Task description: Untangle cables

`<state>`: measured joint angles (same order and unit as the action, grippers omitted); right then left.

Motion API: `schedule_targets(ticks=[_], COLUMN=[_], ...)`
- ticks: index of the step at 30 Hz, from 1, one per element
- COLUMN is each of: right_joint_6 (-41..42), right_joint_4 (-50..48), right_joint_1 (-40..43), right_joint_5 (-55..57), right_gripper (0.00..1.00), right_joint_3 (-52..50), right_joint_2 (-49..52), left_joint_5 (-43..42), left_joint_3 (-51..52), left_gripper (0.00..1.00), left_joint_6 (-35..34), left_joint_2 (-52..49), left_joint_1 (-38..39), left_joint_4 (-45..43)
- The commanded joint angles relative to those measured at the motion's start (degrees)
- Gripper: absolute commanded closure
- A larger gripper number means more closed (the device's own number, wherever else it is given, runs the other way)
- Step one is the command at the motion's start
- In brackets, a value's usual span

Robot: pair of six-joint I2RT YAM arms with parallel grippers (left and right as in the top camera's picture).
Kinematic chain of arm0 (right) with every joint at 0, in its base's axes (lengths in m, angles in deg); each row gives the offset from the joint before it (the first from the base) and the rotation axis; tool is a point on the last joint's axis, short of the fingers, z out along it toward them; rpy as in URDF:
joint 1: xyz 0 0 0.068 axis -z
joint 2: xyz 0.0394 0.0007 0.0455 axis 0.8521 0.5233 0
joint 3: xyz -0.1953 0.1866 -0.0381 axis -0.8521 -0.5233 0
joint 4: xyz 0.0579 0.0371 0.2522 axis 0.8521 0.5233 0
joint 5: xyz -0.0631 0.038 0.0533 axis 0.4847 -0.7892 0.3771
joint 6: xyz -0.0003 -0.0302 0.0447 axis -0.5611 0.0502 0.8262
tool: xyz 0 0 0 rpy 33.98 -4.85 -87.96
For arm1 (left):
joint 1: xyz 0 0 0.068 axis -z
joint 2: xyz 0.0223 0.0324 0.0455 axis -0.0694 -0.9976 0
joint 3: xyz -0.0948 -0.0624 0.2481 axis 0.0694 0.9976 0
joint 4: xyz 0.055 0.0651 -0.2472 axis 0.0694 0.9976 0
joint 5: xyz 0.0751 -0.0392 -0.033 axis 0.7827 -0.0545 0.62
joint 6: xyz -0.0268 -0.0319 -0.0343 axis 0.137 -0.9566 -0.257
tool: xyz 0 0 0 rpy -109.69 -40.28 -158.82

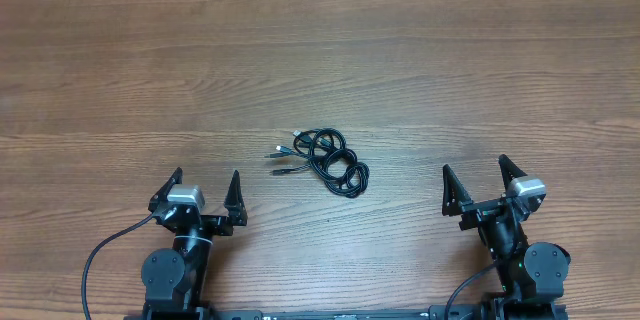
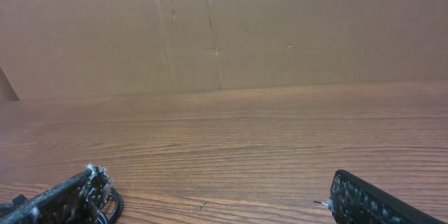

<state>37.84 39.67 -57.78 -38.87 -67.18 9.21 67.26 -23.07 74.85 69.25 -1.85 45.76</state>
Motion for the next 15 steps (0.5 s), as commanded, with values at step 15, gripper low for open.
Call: schedule_targets(ticks=[15], right_joint_6=[-0.02], right_joint_4=[-0.31], right_joint_1=[0.04], right_joint_5=[0.39], right_gripper=[0.0], right_joint_3=[-0.59], right_joint_2=[-0.5], left_joint_5=[-0.9], left_joint_3=[-17.0], left_gripper=[0.0], left_joint_6=[0.9], left_joint_2=[-24.76], left_joint_1=[-0.24], left_joint_4=[11.41])
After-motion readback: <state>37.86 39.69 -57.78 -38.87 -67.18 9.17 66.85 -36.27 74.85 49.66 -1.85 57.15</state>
